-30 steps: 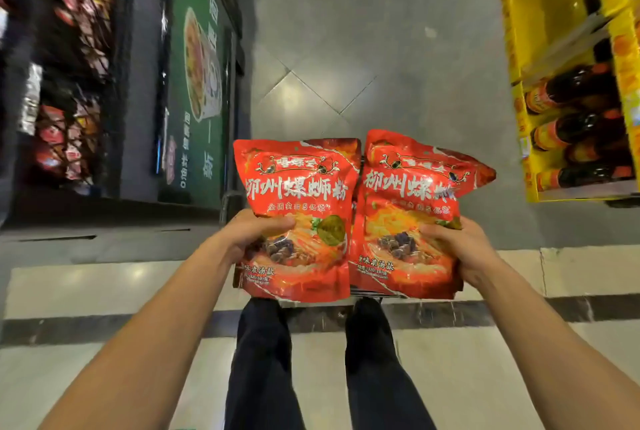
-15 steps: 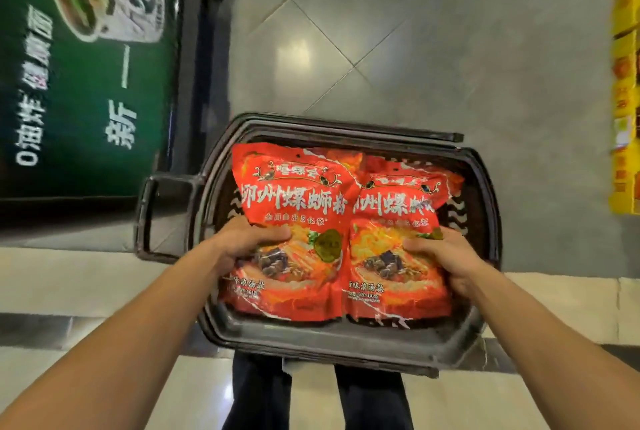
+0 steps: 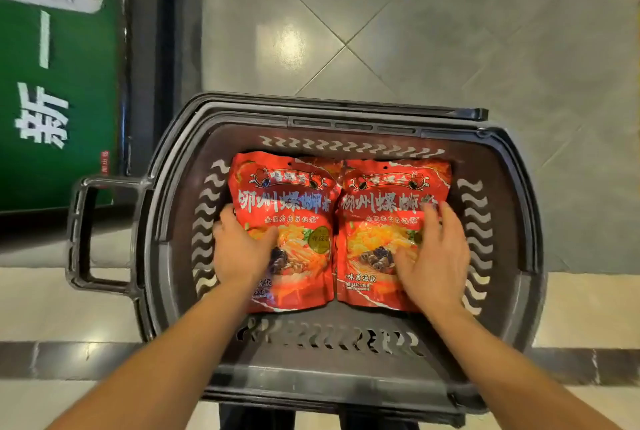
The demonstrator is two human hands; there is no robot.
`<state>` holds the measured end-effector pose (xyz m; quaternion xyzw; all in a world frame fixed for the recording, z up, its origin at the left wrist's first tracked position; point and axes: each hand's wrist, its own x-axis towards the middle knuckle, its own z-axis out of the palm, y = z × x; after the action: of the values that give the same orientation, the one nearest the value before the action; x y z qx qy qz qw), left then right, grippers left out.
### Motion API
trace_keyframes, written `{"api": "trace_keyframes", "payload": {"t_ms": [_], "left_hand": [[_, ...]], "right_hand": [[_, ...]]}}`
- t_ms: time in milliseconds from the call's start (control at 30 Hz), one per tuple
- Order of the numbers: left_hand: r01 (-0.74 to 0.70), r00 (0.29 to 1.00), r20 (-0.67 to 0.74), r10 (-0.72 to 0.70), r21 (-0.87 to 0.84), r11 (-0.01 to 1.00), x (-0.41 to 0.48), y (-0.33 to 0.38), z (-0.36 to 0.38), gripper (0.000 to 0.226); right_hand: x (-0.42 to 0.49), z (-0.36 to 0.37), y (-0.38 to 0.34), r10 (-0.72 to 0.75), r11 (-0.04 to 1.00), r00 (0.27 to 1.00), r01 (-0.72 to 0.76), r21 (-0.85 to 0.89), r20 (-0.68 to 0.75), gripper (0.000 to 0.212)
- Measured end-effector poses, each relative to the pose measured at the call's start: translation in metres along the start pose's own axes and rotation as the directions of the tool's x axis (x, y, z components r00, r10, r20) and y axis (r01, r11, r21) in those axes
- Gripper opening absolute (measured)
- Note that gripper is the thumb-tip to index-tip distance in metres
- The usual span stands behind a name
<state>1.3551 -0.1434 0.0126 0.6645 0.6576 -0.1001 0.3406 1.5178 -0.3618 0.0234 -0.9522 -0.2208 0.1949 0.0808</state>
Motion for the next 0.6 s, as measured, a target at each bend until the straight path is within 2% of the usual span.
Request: {"api": "trace_keyframes", "payload": {"t_ms": [33,67,133,167,233,333,433,600], "left_hand": [[-0.142,0.981,-0.119,0.155,0.110,0.984,-0.012,0.004,0.000,0.080],[-0.300,0.922,-0.178,0.344,0.235,0.925,-0.025,0.012,0.000,0.079],[-0.553,0.764,-0.076,0.641,0.434,0.711,-0.036,0.010,0.017,0.072],[-0.620,0.716,0.026,0.698,0.485,0.617,-0.035,0.009,0.026,0.071],[-0.634,0.724,0.188,0.664,0.562,0.532,-0.018,0.002,0.040,0.070],[-0.600,0.779,0.288,0.557,0.598,0.531,0.011,-0.008,0.055,0.070],[-0.638,0.754,0.292,0.588,0.536,0.552,0.031,-0.022,0.072,0.074],[-0.693,0.686,0.187,0.703,0.464,0.552,0.043,-0.041,0.092,0.078]], "right_hand": [[-0.004,0.003,-0.004,-0.119,0.990,0.993,0.118,-0.077,-0.007,0.082],[-0.007,0.006,-0.008,-0.211,0.970,0.977,0.211,-0.118,0.009,0.081],[-0.005,0.017,-0.015,-0.295,0.938,0.954,0.300,-0.171,0.059,0.080],[-0.002,0.026,-0.015,-0.288,0.933,0.954,0.300,-0.198,0.087,0.080],[0.007,0.043,-0.011,-0.230,0.937,0.964,0.256,-0.238,0.130,0.079],[0.021,0.069,0.005,-0.187,0.933,0.970,0.225,-0.282,0.155,0.076],[0.030,0.093,0.018,-0.203,0.937,0.968,0.236,-0.257,0.150,0.083],[0.034,0.111,0.027,-0.231,0.953,0.967,0.247,-0.178,0.103,0.091]]}}
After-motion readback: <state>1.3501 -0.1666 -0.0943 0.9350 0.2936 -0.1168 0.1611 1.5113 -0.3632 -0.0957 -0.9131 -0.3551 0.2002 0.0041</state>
